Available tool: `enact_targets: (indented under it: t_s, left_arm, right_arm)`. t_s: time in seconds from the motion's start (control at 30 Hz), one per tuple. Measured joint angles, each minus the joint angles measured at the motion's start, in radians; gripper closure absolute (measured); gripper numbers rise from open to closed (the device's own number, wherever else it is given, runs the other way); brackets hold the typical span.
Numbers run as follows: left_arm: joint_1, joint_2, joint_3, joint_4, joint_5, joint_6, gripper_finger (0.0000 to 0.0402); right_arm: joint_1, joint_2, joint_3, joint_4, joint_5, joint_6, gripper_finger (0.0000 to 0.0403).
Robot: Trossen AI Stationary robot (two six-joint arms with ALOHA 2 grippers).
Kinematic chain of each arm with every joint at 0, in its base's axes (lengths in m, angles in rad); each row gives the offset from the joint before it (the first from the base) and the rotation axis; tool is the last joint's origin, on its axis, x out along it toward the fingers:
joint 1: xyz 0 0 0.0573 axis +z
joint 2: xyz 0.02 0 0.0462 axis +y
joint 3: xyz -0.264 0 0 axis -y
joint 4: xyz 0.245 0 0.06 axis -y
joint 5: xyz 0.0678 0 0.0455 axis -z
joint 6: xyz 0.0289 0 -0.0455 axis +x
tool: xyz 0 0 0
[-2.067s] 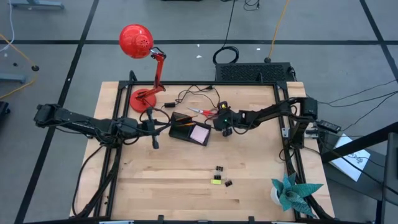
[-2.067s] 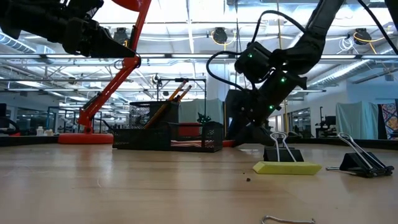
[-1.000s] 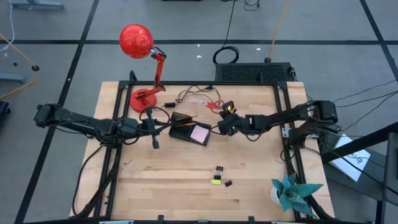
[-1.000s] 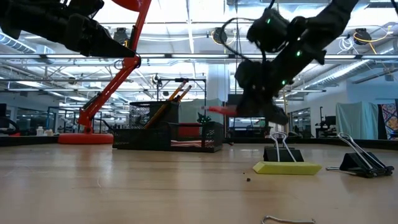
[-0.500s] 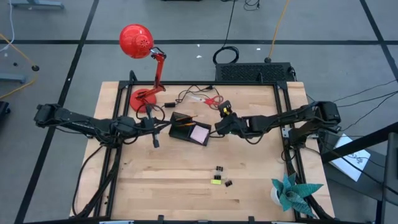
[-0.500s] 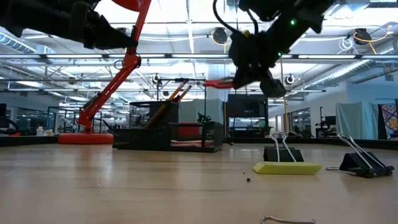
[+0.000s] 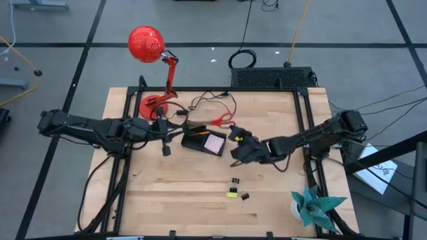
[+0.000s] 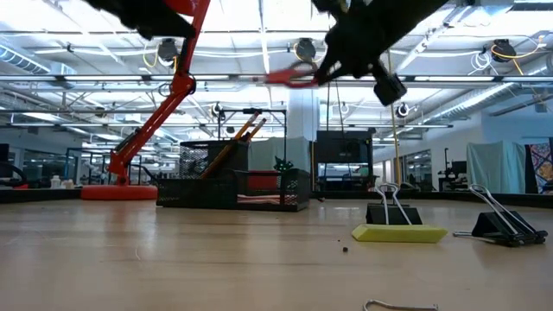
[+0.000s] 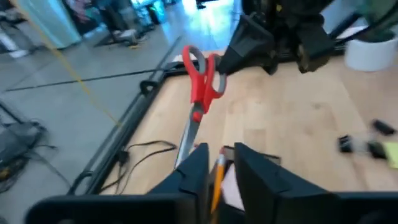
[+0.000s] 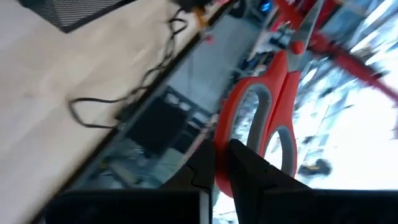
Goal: Pick and place office supplies into organizer
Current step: Put the orange scissors into the desk organizer
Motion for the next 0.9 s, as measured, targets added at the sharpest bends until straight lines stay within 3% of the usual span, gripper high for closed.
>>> enact_targets:
  t_s: [0.3,0.5,0.7,0.9]
  left_arm:
    - [-0.005,0.147,0.203,-0.128,0.239,-0.094,0.0186]
    - [-0.024,0.278,0.338,-0.239,0.265,-0.1,0.0112]
    - [-0.018,0.391,0.49,-0.397,0.266,-0.124,0.0086]
    - [0.03,0.477,0.571,-0.494,0.295,-0.193,0.0095]
  right_arm:
    - [0.165,0.0,0.0,0.199,0.022,-0.241,0.0384]
    - [0.219,-0.001,0.0,0.217,0.02,-0.257,0.0384]
    - [0.224,-0.001,0.0,0.224,-0.008,-0.277,0.0384]
    - [0.214,-0.001,0.0,0.226,-0.039,-0.324,0.0384]
